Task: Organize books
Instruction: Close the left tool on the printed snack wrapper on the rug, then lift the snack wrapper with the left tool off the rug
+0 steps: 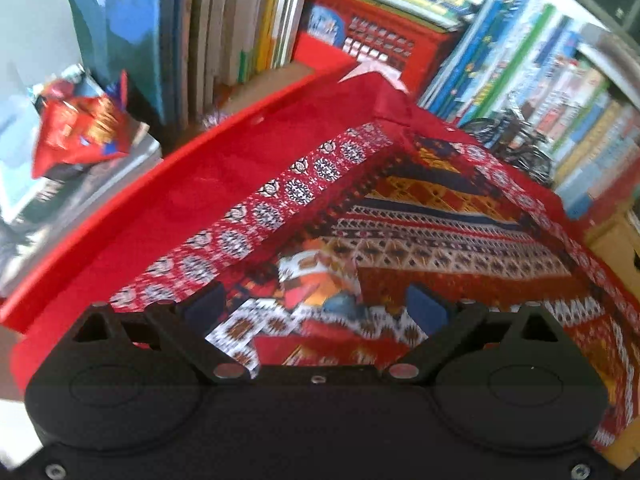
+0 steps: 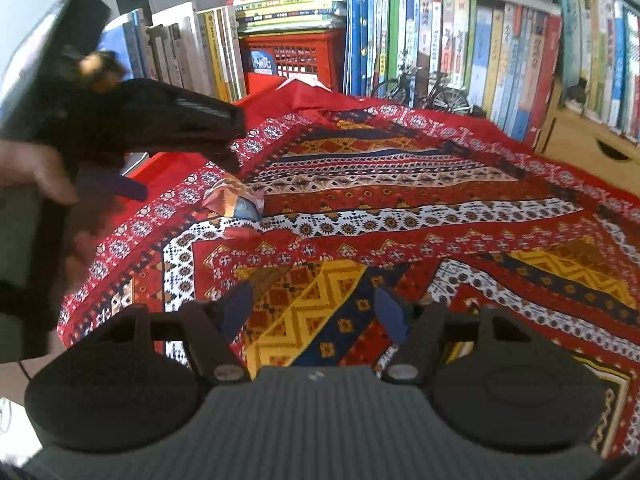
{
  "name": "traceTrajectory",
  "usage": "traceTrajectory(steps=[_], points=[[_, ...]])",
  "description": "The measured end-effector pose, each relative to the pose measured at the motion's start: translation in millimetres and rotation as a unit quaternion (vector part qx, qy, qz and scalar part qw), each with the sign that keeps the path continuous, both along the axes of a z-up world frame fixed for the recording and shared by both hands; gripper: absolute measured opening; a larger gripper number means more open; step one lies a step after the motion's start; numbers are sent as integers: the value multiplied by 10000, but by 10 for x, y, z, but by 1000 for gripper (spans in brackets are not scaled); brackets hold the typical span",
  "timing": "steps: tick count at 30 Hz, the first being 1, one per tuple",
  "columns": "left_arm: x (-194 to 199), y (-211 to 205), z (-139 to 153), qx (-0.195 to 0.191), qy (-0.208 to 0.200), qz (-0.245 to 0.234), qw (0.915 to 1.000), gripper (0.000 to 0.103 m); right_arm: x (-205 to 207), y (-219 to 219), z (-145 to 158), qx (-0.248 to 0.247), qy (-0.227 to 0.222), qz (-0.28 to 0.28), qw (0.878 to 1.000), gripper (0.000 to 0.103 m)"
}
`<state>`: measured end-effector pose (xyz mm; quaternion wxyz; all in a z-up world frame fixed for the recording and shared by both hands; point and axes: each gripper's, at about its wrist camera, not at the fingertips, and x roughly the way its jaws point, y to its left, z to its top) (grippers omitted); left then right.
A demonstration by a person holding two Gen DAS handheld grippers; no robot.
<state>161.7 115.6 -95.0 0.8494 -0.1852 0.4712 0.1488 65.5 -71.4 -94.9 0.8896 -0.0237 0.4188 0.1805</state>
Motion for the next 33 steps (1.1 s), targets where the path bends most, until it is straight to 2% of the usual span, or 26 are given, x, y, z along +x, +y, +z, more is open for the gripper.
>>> traceTrajectory(steps=[4,7,9,12,16,22,28,33], points=[[260,92,-267,-319,232,161,9991,93,203,36,-122,81,235,78,9997,78],[370,168,-453,-705,450,269,9961,70,305,69,-205,114,377,130,9991,78],[391,208,-547,-998,526,321,9931,36,365,98,-254,166,481,163,9986,78],[386,220,-573,-1089,508,364,9921,29,457,177,-316,249,599,246,9976,78],[392,243,-438,-1029,294,312,9938,27,575,338,-368,364,713,347,9962,78],[417,330,-162,-695,-19,114,9975,27,754,660,-467,550,864,438,9938,75],[372,463,4,-462,-118,-140,9988,27,872,896,-613,617,869,88,9943,68],[298,587,-5,-356,-80,-101,9993,27,885,1061,-734,543,855,-274,9945,65]])
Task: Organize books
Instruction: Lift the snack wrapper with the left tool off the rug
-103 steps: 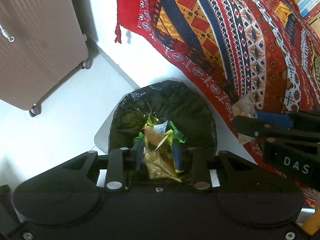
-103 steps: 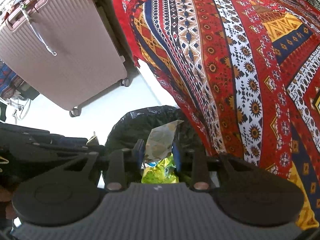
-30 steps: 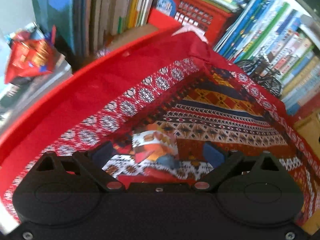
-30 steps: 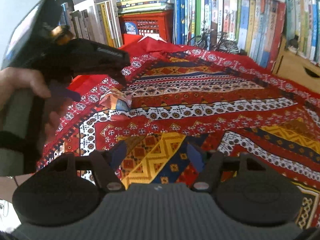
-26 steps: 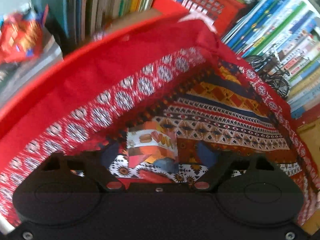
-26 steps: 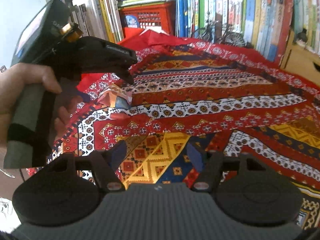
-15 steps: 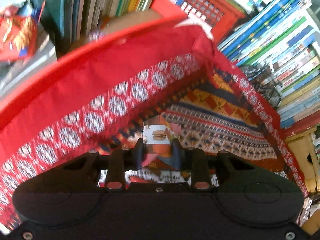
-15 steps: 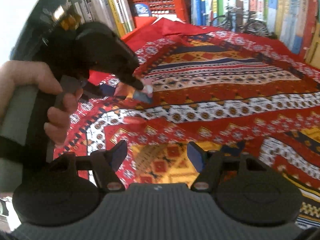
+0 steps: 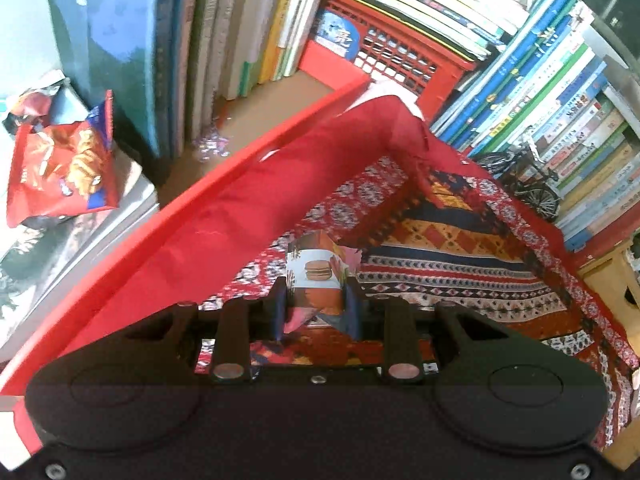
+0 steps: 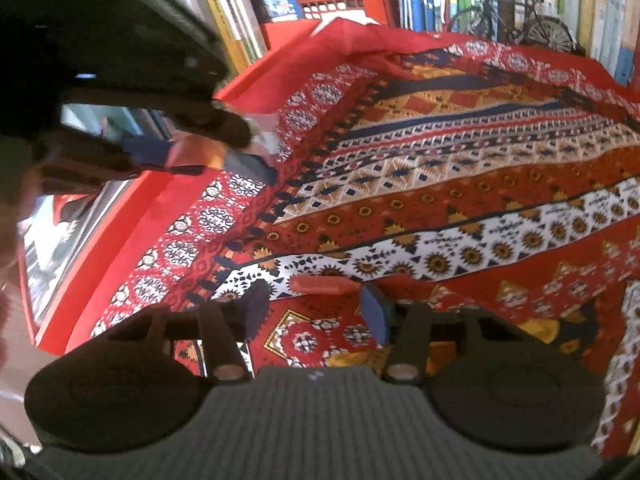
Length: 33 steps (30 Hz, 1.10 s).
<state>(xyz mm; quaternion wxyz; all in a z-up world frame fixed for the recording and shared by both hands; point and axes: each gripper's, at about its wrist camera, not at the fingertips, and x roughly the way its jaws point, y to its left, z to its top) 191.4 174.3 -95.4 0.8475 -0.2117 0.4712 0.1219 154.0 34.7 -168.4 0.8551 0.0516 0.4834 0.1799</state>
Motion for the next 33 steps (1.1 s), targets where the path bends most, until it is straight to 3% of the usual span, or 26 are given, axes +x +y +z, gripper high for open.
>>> traceTrajectory(steps=[3,10,20,25,33], points=[[-38,34,-58,24,21,17,10000,27,-8,71,-7,-77,-152,-144,9998,62],[-67,4,-204,0,126,-75,9999,27,-20,173,-24,-450,-410,18,9981,42],[-95,-13,-225,-23,75,-93,9999,27,-9,153,65,-1016,-1019,508,9883,65],[-116,-18,-234,-43,77,-46,10000,27,16,164,55,-1222,-1185,825,9819,65],[-145,-22,-234,-23,120,-16,9999,27,-111,159,64,-1100,-966,797,9860,65]])
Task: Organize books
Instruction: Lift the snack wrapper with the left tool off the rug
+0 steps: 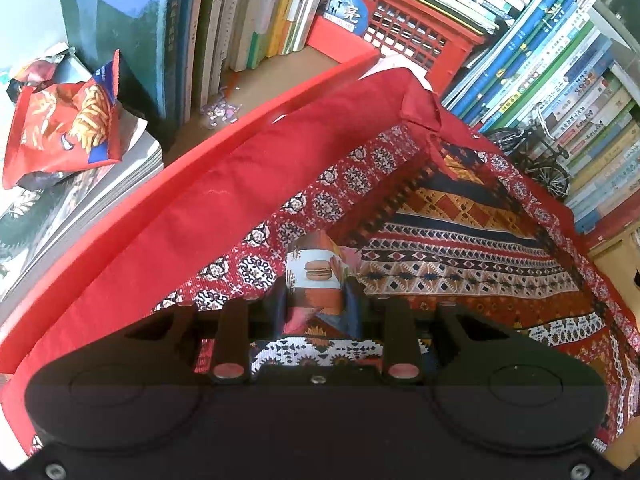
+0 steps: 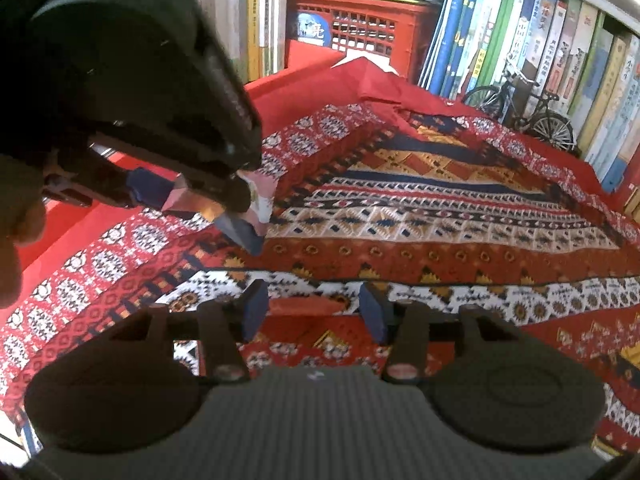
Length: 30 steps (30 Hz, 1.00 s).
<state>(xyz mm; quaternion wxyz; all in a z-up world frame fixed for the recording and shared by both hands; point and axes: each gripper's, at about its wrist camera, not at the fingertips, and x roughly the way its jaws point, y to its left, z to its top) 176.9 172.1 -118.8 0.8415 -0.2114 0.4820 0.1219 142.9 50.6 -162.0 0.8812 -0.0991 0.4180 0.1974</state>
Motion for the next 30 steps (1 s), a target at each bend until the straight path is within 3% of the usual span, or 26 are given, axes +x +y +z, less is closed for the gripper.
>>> traceTrajectory(steps=[18,22,30], points=[[-32,-39,-32,14,68,17,10000,28,48,26,-81,138,241,-345,9990,64],[-39,-39,-33,18,78,20,10000,28,93,46,-121,92,221,-310,9992,48],[-87,-75,-8,61,87,-11,9999,28,68,-16,-68,169,312,-303,9989,48]])
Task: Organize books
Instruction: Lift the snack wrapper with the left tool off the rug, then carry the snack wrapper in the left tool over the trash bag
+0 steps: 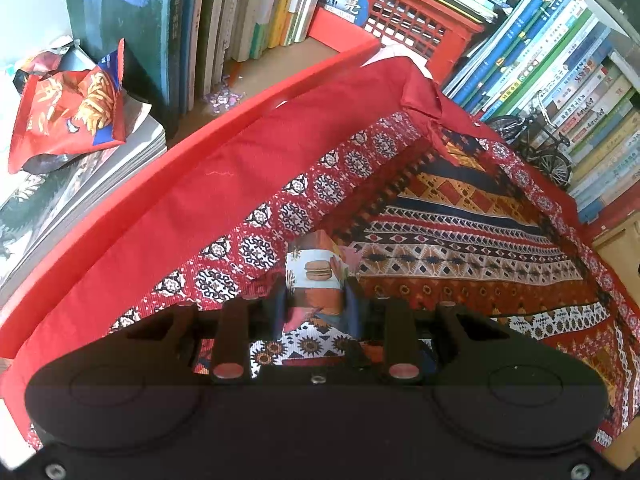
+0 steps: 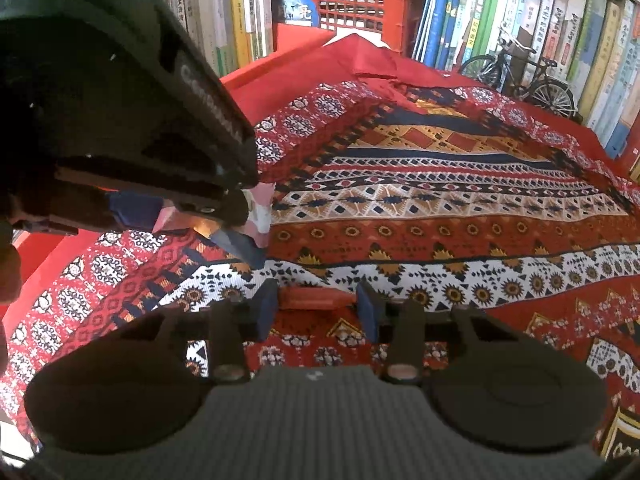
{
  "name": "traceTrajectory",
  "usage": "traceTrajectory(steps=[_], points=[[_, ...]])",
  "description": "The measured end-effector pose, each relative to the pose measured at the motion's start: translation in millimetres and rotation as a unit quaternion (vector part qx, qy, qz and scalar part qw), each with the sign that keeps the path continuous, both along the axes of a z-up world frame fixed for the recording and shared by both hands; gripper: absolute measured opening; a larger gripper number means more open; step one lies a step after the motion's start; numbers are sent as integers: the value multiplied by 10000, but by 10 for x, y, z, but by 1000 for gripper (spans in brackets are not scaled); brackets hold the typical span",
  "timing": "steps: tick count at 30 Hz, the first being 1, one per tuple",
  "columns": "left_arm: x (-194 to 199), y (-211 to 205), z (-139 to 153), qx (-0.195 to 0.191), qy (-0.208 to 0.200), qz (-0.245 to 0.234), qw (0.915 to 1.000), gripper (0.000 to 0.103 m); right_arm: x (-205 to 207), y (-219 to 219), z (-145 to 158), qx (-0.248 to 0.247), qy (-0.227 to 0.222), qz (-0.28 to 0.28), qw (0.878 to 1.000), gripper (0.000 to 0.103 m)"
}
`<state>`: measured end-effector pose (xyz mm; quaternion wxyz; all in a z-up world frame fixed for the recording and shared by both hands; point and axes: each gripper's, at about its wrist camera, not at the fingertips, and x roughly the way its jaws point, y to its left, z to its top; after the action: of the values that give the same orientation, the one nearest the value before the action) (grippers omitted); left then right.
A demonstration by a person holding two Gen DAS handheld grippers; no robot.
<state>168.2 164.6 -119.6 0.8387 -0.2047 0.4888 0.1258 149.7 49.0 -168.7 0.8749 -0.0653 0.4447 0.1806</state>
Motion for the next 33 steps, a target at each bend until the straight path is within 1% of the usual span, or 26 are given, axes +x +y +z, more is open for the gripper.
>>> traceTrajectory(steps=[8,14,23,28,33], points=[[-93,-127,125,65,-29,-154,9999,28,-87,-195,177,63,0,-55,10000,48],[-300,-225,267,87,-143,-232,9996,28,-194,-391,324,79,-69,-122,9999,48],[-810,-328,442,78,-302,-211,9993,28,-491,-628,525,44,-264,-161,9995,48],[-1163,-395,485,31,-316,-247,9992,28,-749,-727,613,-19,-363,-202,9991,48],[-1495,-483,494,-53,-310,-394,9987,28,-1027,-852,697,-110,-432,-367,9983,48]])
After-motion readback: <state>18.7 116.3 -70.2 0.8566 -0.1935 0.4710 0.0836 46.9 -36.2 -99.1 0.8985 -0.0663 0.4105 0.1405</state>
